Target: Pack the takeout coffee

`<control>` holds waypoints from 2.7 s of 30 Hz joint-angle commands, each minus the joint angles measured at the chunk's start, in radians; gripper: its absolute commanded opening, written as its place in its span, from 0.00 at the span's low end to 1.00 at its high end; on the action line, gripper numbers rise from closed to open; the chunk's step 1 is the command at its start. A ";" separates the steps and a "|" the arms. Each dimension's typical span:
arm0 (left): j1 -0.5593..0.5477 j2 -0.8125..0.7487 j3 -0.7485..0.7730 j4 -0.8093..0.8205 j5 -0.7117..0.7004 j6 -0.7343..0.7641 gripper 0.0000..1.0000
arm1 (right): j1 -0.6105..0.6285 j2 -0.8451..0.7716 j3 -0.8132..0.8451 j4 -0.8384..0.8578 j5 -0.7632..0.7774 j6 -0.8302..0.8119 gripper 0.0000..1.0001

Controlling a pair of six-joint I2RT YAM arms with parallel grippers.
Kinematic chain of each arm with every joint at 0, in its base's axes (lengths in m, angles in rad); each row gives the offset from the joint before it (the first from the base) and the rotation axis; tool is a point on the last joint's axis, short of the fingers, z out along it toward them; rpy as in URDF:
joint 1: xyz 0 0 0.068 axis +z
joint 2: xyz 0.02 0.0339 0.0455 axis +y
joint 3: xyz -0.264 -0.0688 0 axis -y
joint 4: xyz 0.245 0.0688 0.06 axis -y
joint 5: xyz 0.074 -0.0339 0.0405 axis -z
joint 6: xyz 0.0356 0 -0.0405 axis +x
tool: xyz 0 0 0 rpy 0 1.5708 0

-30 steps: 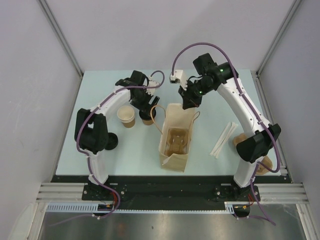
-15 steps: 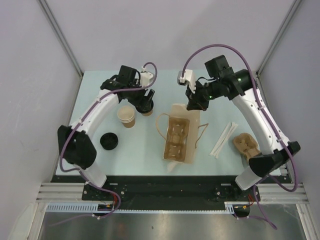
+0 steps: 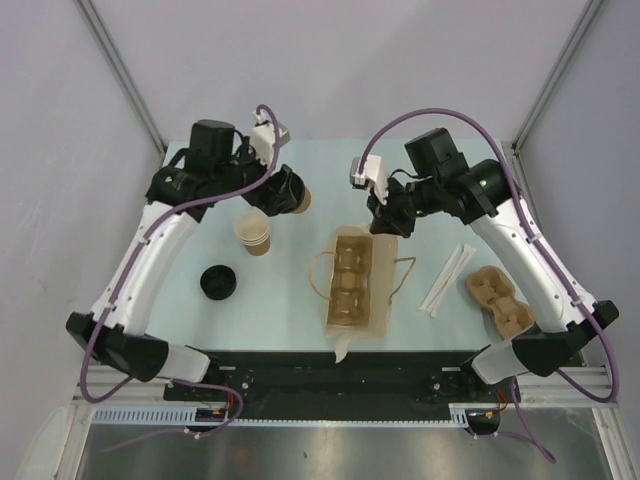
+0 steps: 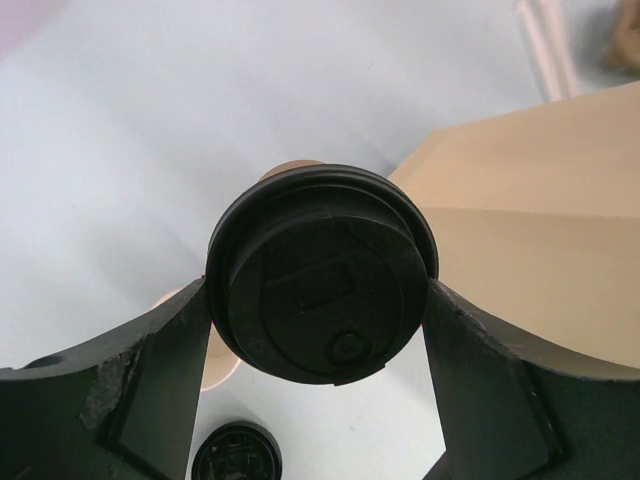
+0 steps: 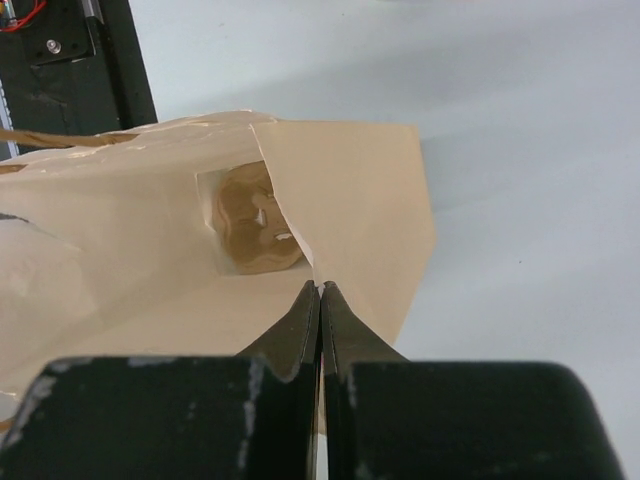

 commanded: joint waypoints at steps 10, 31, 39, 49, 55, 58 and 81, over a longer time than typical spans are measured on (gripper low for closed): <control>-0.156 -0.168 0.445 -0.344 0.209 0.128 0.29 | -0.011 0.127 0.065 0.016 0.010 0.113 0.00; -0.681 -0.006 0.182 -0.221 -0.282 0.241 0.21 | 0.022 0.096 0.096 0.021 0.025 0.207 0.00; -0.696 -0.178 -0.184 -0.019 -0.359 0.278 0.20 | 0.033 -0.003 0.010 0.108 0.004 0.295 0.00; -0.722 -0.330 -0.387 0.150 -0.370 0.277 0.20 | 0.045 -0.111 -0.149 0.263 0.006 0.362 0.00; -0.698 -0.378 -0.410 0.139 -0.261 0.179 0.20 | 0.045 -0.146 -0.225 0.277 0.006 0.394 0.00; -0.664 -0.372 -0.426 0.133 -0.209 0.157 0.20 | 0.045 -0.162 -0.246 0.306 -0.001 0.401 0.00; -0.754 -0.283 -0.432 0.252 -0.248 0.091 0.17 | 0.048 -0.232 -0.372 0.403 0.110 0.472 0.00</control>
